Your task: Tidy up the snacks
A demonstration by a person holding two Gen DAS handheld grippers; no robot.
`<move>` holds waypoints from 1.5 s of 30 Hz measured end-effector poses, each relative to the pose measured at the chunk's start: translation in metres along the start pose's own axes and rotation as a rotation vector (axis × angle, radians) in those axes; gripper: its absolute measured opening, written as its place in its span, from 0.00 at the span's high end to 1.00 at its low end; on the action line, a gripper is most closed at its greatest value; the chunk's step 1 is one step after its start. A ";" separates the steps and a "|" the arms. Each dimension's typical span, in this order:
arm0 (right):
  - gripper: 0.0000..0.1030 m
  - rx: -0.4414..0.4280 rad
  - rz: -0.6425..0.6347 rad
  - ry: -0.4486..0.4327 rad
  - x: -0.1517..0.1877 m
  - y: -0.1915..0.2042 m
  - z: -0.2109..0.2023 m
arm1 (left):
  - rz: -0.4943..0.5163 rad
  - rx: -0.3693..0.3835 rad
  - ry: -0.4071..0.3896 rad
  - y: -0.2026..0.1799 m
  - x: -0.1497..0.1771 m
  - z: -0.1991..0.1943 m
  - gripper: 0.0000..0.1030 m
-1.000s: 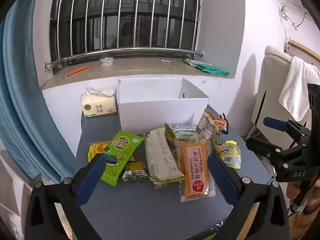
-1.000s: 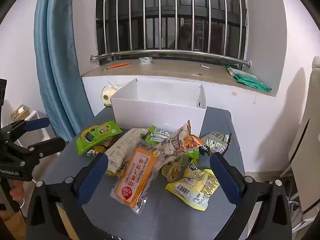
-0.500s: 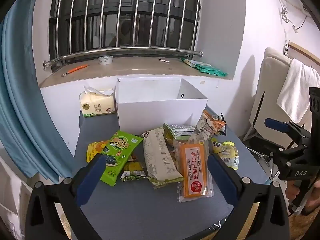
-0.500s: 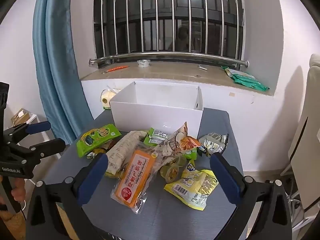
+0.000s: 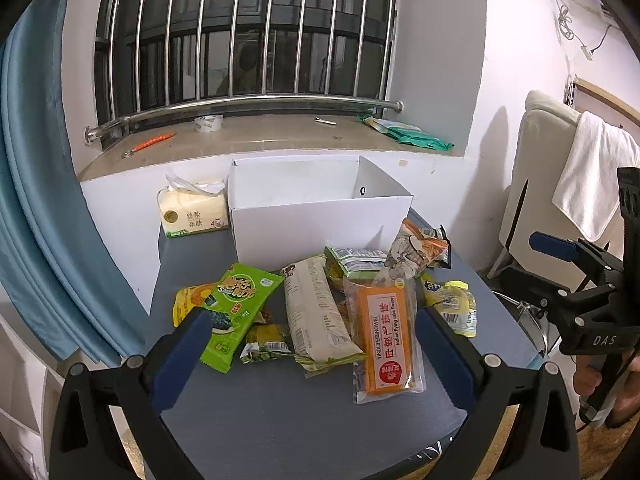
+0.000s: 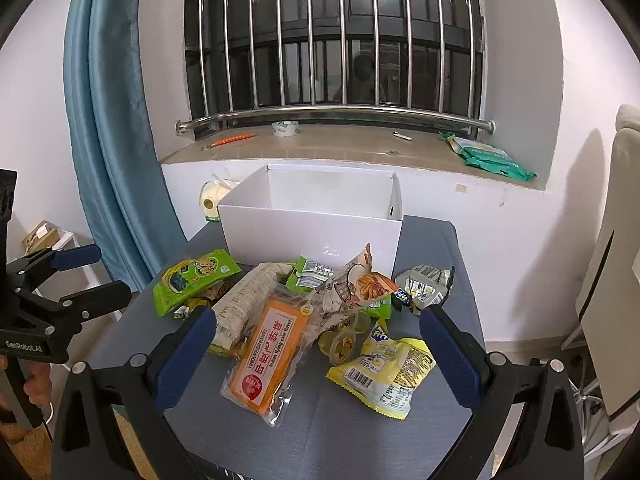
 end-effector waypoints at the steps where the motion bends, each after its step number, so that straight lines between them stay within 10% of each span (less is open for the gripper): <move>1: 0.00 0.000 0.004 -0.003 0.000 -0.001 0.000 | 0.001 0.004 -0.001 -0.001 0.000 -0.001 0.00; 45: 0.00 -0.007 -0.010 0.027 0.009 0.003 0.008 | 0.001 -0.007 0.002 0.001 0.003 0.001 0.00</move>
Point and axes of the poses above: each gripper's, at about its wrist camera, not at the fingertips, and z roughly the way its jaws point, y to its left, x to its underside, the point moved 5 cm from there along z, roughly the way its jaws point, and after that the axes turned 7 degrees about -x, right-handed, at the moved point
